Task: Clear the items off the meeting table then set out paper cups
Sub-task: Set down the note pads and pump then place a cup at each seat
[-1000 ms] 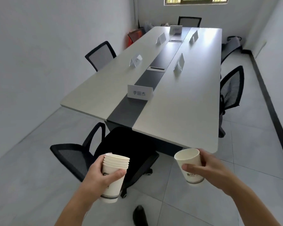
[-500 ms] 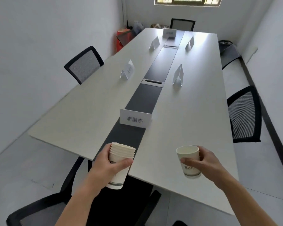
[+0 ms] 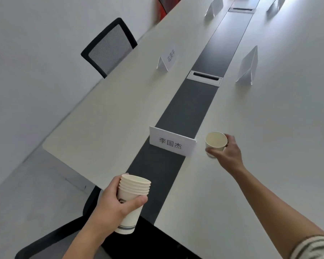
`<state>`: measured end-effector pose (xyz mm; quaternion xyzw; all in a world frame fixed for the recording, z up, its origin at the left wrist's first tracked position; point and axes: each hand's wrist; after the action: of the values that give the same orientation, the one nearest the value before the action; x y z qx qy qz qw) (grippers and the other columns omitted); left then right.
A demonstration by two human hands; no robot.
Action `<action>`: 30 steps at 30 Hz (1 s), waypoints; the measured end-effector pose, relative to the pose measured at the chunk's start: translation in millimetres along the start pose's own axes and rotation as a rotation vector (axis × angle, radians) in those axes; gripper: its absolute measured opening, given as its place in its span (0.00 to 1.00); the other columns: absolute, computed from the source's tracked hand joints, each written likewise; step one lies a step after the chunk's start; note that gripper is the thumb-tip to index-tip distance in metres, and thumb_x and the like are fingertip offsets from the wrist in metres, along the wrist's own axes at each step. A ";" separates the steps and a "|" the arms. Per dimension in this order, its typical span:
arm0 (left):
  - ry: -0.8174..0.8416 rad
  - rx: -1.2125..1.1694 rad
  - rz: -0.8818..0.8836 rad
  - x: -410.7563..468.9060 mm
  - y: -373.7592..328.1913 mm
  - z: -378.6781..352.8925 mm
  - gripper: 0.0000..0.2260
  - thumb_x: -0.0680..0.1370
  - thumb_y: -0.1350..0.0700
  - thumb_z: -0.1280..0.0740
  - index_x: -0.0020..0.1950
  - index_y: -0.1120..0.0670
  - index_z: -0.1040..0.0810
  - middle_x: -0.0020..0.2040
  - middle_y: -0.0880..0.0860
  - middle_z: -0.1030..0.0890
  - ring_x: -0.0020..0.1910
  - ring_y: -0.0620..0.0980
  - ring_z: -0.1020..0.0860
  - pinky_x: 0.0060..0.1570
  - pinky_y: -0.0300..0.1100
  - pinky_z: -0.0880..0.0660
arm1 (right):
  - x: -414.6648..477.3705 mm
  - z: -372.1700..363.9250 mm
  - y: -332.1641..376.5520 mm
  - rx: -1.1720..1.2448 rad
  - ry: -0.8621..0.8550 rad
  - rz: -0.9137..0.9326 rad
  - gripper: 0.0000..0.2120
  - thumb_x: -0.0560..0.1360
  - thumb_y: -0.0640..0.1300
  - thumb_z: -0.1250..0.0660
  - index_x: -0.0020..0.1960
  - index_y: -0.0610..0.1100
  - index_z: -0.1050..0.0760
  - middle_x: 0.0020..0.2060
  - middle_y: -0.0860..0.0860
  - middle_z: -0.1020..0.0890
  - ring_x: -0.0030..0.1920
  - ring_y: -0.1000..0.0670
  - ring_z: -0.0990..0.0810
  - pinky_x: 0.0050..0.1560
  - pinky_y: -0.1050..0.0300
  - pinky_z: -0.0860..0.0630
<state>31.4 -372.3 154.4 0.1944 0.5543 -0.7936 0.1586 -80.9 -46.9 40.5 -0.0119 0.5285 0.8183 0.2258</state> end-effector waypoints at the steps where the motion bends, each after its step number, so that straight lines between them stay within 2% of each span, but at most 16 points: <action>1: -0.012 0.000 0.015 5.3 -1.6 -0.9 0.32 0.55 0.42 0.21 0.57 0.40 0.25 0.52 0.48 0.17 0.48 0.44 0.18 0.44 0.39 0.22 | 12.8 -8.1 -4.2 -0.003 -0.004 -0.004 0.32 0.64 0.44 0.21 0.63 0.46 0.31 0.50 0.51 0.22 0.50 0.48 0.23 0.49 0.56 0.28; 10: -0.045 0.033 0.110 30.5 -3.4 -11.7 0.37 0.55 0.40 0.21 0.63 0.41 0.28 0.55 0.50 0.19 0.52 0.45 0.18 0.50 0.43 0.22 | 44.9 -34.8 -45.4 -0.086 -0.001 -0.022 0.31 0.66 0.47 0.22 0.64 0.49 0.34 0.48 0.52 0.23 0.47 0.47 0.24 0.50 0.53 0.25; 14: -0.040 0.023 0.098 38.0 -7.0 -15.0 0.36 0.55 0.40 0.21 0.61 0.39 0.28 0.54 0.49 0.18 0.51 0.45 0.18 0.46 0.40 0.22 | 45.0 -35.2 -45.8 -0.100 -0.007 -0.016 0.32 0.66 0.46 0.22 0.65 0.48 0.35 0.49 0.52 0.23 0.48 0.45 0.23 0.48 0.56 0.29; 16: -0.032 0.023 0.073 39.0 -10.6 -15.9 0.35 0.55 0.40 0.21 0.60 0.39 0.28 0.54 0.48 0.18 0.51 0.44 0.18 0.47 0.41 0.22 | 42.4 -33.9 -45.5 -0.109 0.025 -0.024 0.35 0.66 0.45 0.22 0.67 0.49 0.36 0.52 0.51 0.23 0.52 0.43 0.22 0.50 0.55 0.28; 19: 0.004 0.034 0.012 35.3 -16.3 -15.6 0.36 0.56 0.41 0.21 0.61 0.40 0.28 0.54 0.47 0.18 0.51 0.44 0.19 0.48 0.41 0.22 | 29.2 -26.0 -44.5 -0.166 0.036 -0.023 0.41 0.65 0.43 0.22 0.73 0.48 0.38 0.64 0.48 0.24 0.63 0.45 0.25 0.59 0.52 0.28; 22: 0.042 0.062 -0.068 26.7 -19.1 -14.6 0.35 0.57 0.42 0.21 0.62 0.40 0.28 0.53 0.44 0.19 0.51 0.42 0.20 0.47 0.39 0.23 | 2.8 -10.6 -36.9 -0.274 -0.017 -0.006 0.31 0.69 0.45 0.25 0.70 0.44 0.31 0.64 0.46 0.23 0.63 0.46 0.24 0.60 0.51 0.27; 26: 0.121 0.107 -0.189 9.1 -16.2 -14.3 0.35 0.58 0.43 0.21 0.62 0.37 0.30 0.54 0.40 0.21 0.53 0.41 0.22 0.52 0.40 0.23 | -60.5 10.3 -13.2 -0.242 -0.021 0.012 0.15 0.72 0.45 0.28 0.58 0.43 0.20 0.51 0.48 0.15 0.51 0.50 0.17 0.57 0.50 0.22; 30: 0.220 0.143 -0.320 -11.6 -5.0 -22.1 0.35 0.59 0.46 0.22 0.63 0.35 0.32 0.55 0.39 0.22 0.55 0.40 0.23 0.54 0.38 0.24 | -144.2 31.2 8.4 -0.127 0.046 0.026 0.09 0.72 0.45 0.27 0.52 0.46 0.18 0.42 0.54 0.15 0.44 0.56 0.17 0.49 0.59 0.22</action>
<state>42.1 -349.4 157.2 0.2000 0.5343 -0.8201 -0.0452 52.1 -74.0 98.7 -0.0381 0.4805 0.8526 0.2018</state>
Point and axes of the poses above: each hand's wrist, its own x-axis towards the middle knuckle, its own z-axis out of the back of the hand, y = z × x
